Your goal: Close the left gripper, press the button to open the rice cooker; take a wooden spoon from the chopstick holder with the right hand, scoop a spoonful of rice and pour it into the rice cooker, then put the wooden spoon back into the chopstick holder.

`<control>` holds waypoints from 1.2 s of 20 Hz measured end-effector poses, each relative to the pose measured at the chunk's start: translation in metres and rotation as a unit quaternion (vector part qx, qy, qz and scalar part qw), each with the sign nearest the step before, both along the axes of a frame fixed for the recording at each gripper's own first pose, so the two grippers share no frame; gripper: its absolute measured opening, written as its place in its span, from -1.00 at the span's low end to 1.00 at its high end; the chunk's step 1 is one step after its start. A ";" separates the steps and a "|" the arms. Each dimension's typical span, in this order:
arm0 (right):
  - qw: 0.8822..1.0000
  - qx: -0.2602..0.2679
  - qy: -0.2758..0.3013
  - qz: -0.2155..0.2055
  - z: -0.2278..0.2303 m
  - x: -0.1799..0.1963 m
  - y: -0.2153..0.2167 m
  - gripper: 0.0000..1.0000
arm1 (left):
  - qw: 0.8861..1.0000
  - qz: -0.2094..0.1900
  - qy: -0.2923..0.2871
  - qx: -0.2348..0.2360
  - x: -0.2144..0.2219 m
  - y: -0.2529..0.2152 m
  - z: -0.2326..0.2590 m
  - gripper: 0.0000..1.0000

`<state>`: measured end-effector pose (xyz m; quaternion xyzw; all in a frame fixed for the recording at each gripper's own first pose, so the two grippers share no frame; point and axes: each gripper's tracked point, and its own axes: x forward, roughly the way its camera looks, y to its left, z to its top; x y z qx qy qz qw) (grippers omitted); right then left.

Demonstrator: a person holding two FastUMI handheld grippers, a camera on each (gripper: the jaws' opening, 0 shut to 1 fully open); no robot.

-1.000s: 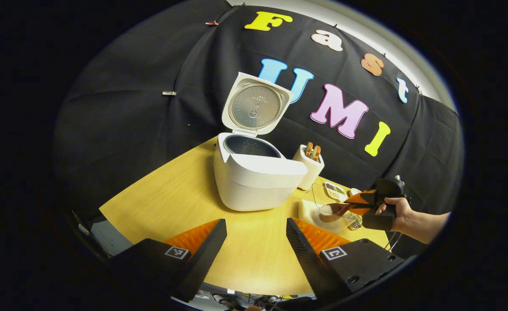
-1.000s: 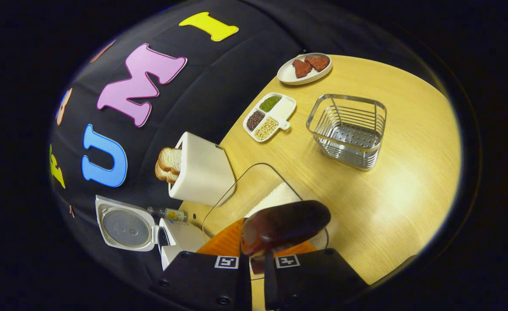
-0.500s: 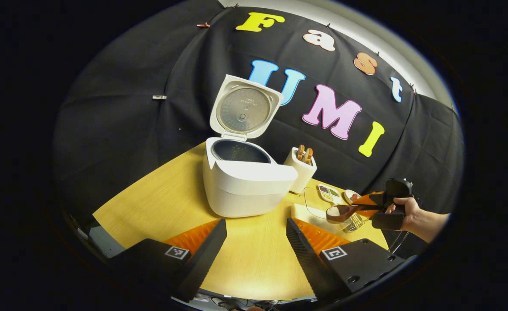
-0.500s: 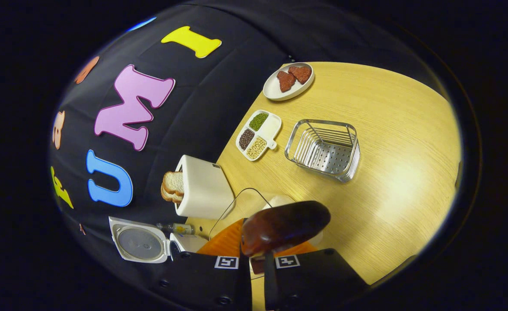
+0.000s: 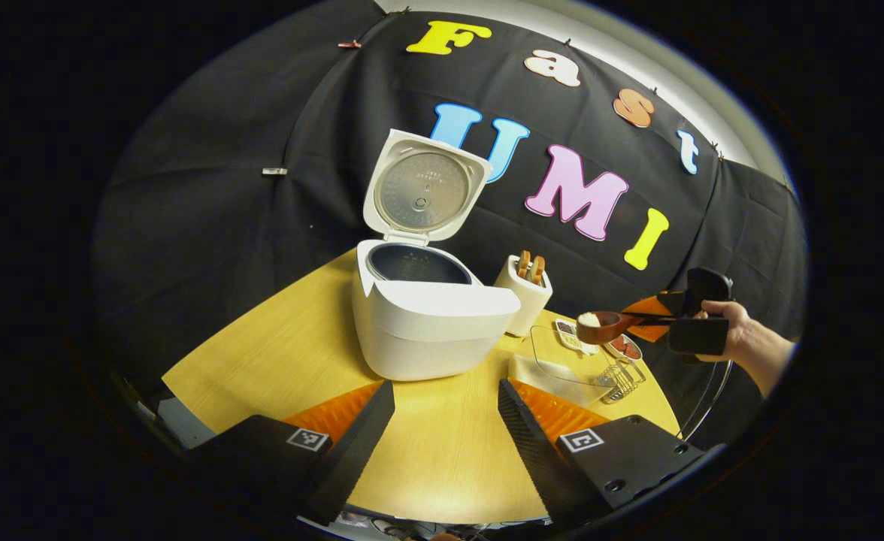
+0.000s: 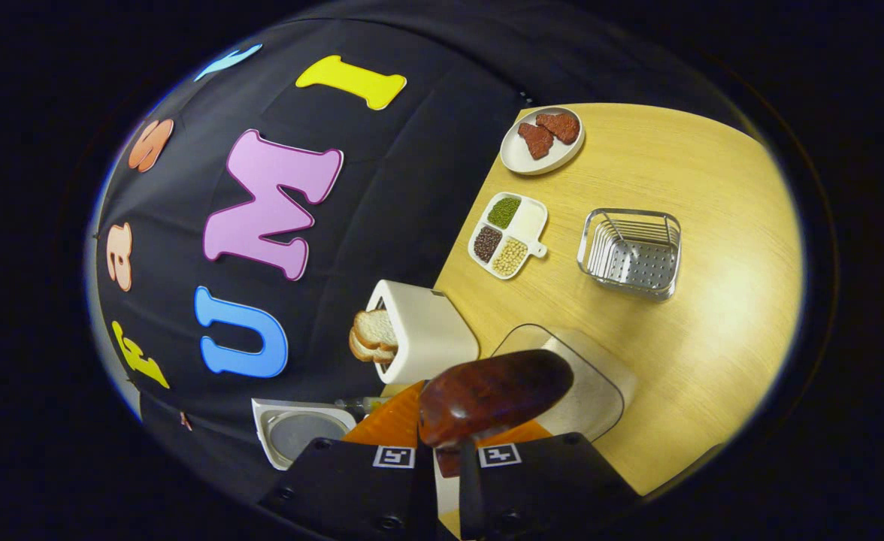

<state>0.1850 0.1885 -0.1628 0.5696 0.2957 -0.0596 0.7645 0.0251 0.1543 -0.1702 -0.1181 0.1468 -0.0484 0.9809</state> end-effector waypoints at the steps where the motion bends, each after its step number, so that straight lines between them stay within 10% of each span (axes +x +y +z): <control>1: 1.000 -0.001 -0.004 0.007 0.006 0.001 0.007 -0.68 | 1.000 0.000 0.000 -0.003 0.000 0.001 -0.001 0.92; 16: 0.994 0.064 -0.047 0.074 0.066 0.037 0.161 -0.68 | 0.999 0.031 0.013 -0.031 -0.014 0.068 -0.022 0.92; 24: 0.989 -0.016 -0.087 0.120 0.064 0.053 0.241 -0.68 | 0.999 0.035 0.026 -0.022 -0.030 0.086 -0.035 0.92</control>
